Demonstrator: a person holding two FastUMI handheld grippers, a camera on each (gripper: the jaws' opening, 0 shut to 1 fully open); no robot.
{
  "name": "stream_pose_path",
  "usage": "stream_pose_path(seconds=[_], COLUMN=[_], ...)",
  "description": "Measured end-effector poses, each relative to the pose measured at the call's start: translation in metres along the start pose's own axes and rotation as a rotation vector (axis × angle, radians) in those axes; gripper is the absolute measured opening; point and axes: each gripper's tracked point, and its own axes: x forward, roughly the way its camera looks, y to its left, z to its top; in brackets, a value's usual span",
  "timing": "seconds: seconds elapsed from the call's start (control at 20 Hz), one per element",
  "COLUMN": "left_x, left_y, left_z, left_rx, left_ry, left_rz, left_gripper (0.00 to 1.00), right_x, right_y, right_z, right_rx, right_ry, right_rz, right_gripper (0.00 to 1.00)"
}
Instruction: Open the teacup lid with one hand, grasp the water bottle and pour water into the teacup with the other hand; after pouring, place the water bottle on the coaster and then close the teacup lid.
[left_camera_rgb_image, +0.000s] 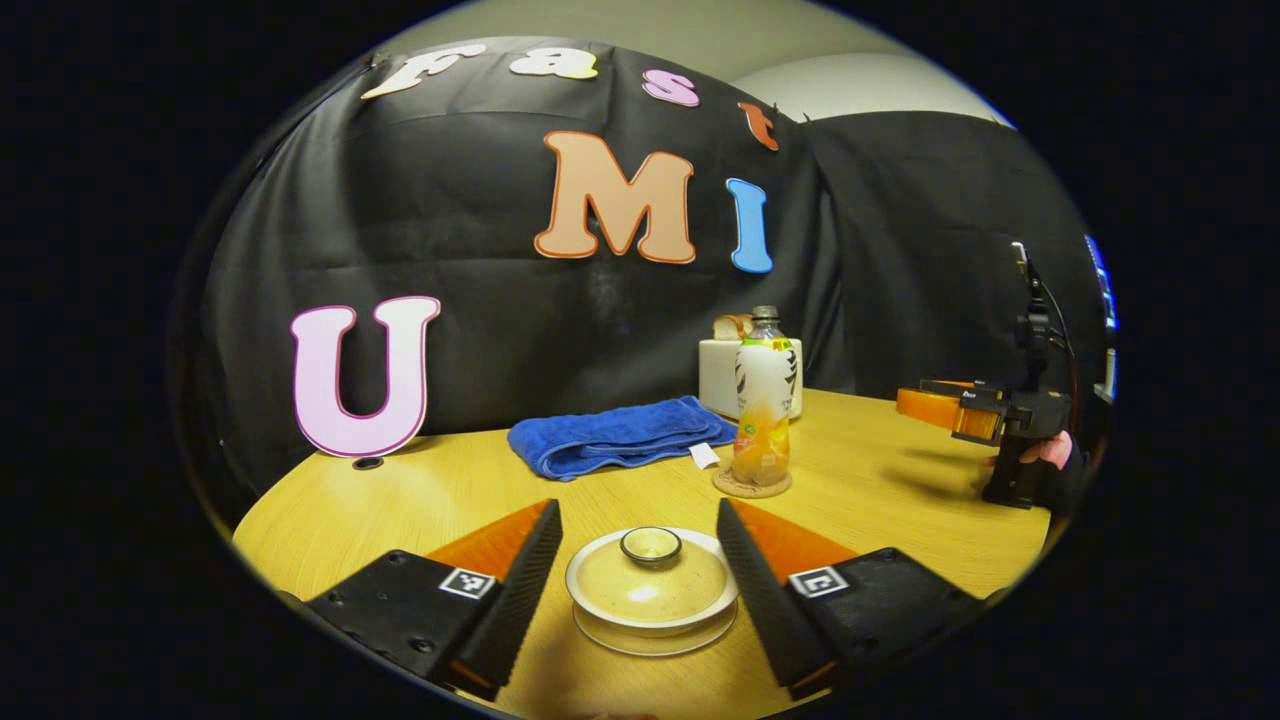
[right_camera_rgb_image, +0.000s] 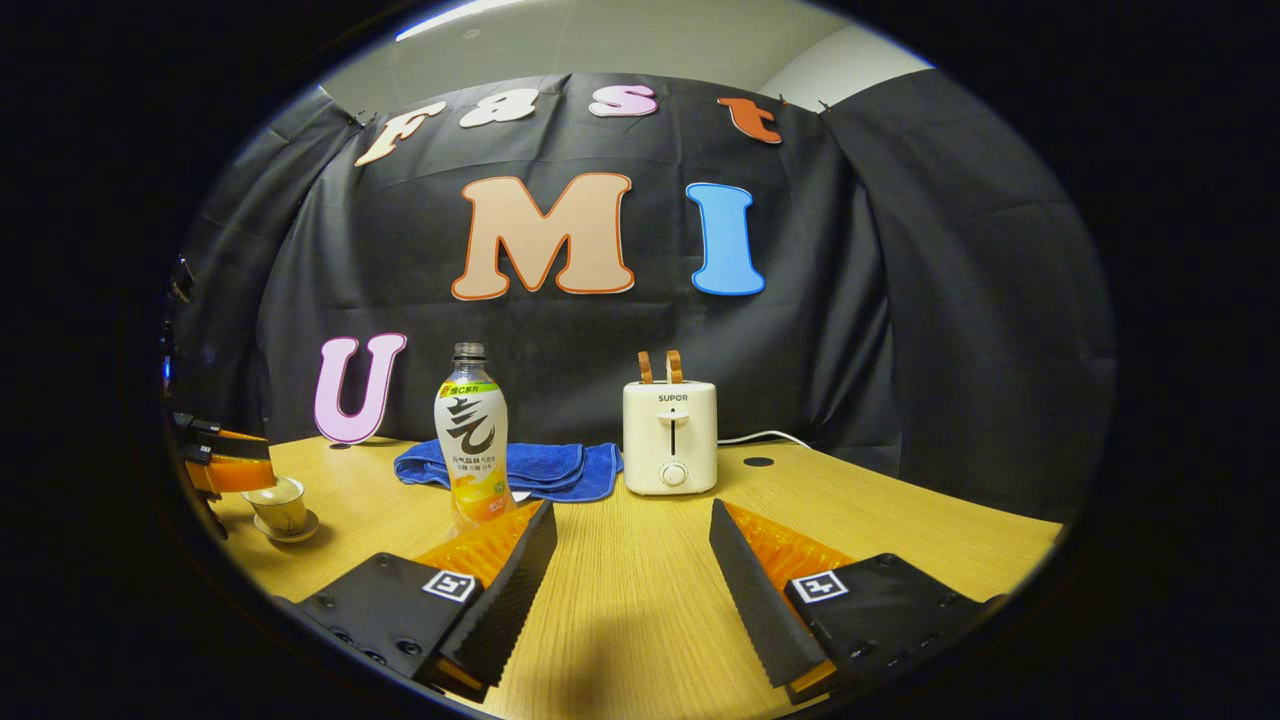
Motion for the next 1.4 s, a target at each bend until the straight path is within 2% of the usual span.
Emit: stream_pose_path(seconds=[0.05, 0.15, 0.35, 0.4, 0.55, 0.6, 0.65, 0.85, 0.9, 1.0, 1.05, 1.1, 1.4], left_x=[-0.003, -0.008, -0.027, -0.032, -0.055, -0.062, -0.069, -0.093, -0.098, -0.107, -0.110, -0.111, -0.114], left_y=[0.002, 0.005, 0.022, 0.029, 0.053, 0.062, 0.071, 0.106, 0.112, 0.121, 0.123, 0.125, 0.126], left_z=[0.004, 0.008, 0.009, 0.009, 0.009, 0.007, 0.006, 0.002, 0.003, 0.002, 0.001, 0.001, 0.001], left_rx=[0.000, 0.004, -0.015, -0.024, -0.022, -0.023, -0.023, -0.028, -0.026, -0.027, -0.028, -0.027, -0.026], left_ry=[-0.016, -0.045, -0.067, -0.071, -0.070, -0.069, -0.068, -0.054, -0.054, -0.052, -0.052, -0.052, -0.052], left_rz=[0.014, 0.040, 0.121, 0.153, 0.266, 0.307, 0.350, 0.556, 0.598, 0.671, 0.692, 0.708, 0.733], left_gripper=[0.99, 0.98, 0.98, 0.98, 0.97, 0.97, 0.98, 0.98, 0.98, 0.98, 0.98, 0.98, 0.98], right_x=[0.000, 0.000, 0.000, 0.000, 0.000, 0.000, 0.000, 0.000, 0.000, 0.000, 0.000, 0.000, 0.001], right_y=[0.000, 0.000, 0.000, 0.000, 0.000, 0.000, 0.000, 0.000, 0.000, 0.001, 0.001, 0.001, 0.000], right_z=[0.000, 0.000, 0.000, 0.000, 0.000, 0.000, 0.000, 0.000, 0.000, 0.000, -0.001, 0.000, 0.000], right_rx=[0.000, 0.000, 0.000, 0.000, 0.000, 0.000, 0.000, 0.000, 0.000, 0.000, 0.000, 0.000, 0.000], right_ry=[0.000, -0.001, -0.001, -0.001, -0.001, -0.001, -0.001, -0.001, -0.001, -0.001, -0.001, -0.001, -0.001], right_rz=[0.000, 0.000, 0.000, 0.000, 0.000, 0.000, -0.001, -0.001, -0.001, -0.001, -0.001, -0.001, -0.001], right_gripper=[0.97, 0.94, 0.94, 0.97, 0.97, 0.94, 0.97, 0.94, 0.98, 0.94, 0.97, 0.94, 0.94])
